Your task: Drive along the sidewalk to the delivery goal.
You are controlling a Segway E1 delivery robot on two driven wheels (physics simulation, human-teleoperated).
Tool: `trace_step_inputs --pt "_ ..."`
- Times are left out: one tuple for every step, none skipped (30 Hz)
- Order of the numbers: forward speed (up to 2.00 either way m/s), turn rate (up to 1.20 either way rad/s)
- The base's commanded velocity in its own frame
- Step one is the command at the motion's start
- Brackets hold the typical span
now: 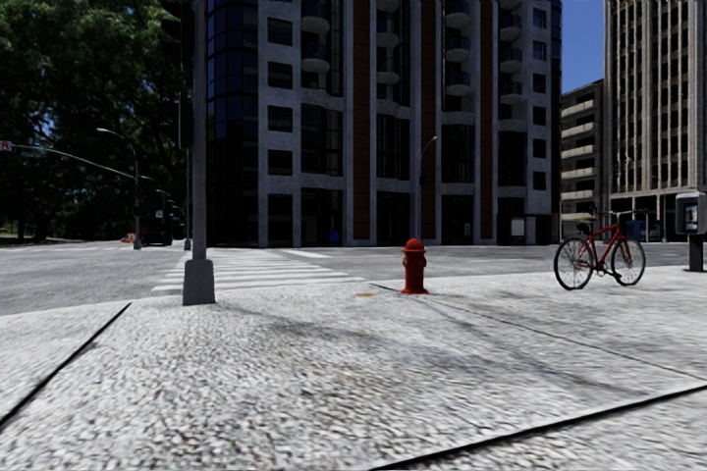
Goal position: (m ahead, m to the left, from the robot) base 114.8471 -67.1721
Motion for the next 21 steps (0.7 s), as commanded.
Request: trace_step_inputs --pt "2.0 0.0" --pt "2.0 0.0" --pt "2.0 0.0" --pt "2.0 0.0" --pt "2.0 0.0" --pt "2.0 0.0" --pt "2.0 0.0" --pt "2.0 0.0" --pt "2.0 0.0" --pt "2.0 0.0" --pt "2.0 0.0" --pt "2.0 0.0" --pt "2.0 0.0" --pt "2.0 0.0" --pt "2.0 0.0" --pt "2.0 0.0" --pt "2.0 0.01" --pt "2.0 0.08" --pt "2.0 0.13" --pt "2.0 0.14" --pt "2.0 0.14"
